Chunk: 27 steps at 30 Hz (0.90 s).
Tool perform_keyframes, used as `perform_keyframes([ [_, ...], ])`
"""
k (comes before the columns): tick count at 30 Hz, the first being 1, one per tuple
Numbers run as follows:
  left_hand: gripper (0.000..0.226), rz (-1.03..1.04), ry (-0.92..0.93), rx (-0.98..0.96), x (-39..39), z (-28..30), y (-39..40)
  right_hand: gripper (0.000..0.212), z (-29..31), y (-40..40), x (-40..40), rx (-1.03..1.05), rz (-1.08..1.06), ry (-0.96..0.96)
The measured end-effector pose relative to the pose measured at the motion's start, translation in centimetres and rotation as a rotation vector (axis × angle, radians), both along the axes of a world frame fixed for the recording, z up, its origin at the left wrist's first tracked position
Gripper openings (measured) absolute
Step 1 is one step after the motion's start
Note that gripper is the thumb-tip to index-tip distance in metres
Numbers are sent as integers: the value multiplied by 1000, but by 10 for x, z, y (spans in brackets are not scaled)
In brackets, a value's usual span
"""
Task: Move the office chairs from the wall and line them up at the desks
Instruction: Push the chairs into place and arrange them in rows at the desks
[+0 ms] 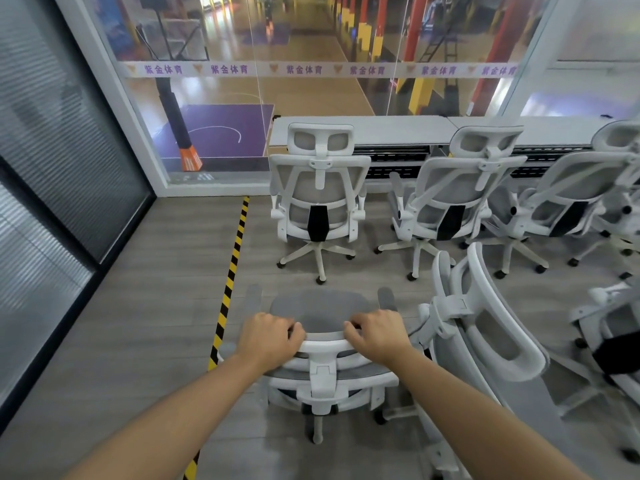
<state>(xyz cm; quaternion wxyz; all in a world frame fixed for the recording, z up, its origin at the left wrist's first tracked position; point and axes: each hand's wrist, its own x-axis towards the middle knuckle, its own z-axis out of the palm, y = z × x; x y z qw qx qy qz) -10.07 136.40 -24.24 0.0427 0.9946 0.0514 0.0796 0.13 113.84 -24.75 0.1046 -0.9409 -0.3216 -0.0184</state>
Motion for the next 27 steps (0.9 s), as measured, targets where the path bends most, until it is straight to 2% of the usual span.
perform_keyframes([
  [18,59,24,36,-3,-4,-10,5,49,-5,2,1,36,29,-48],
  [27,52,47,-43,-47,-17,-7,9,44,-1,13,-4,39,46,-37],
])
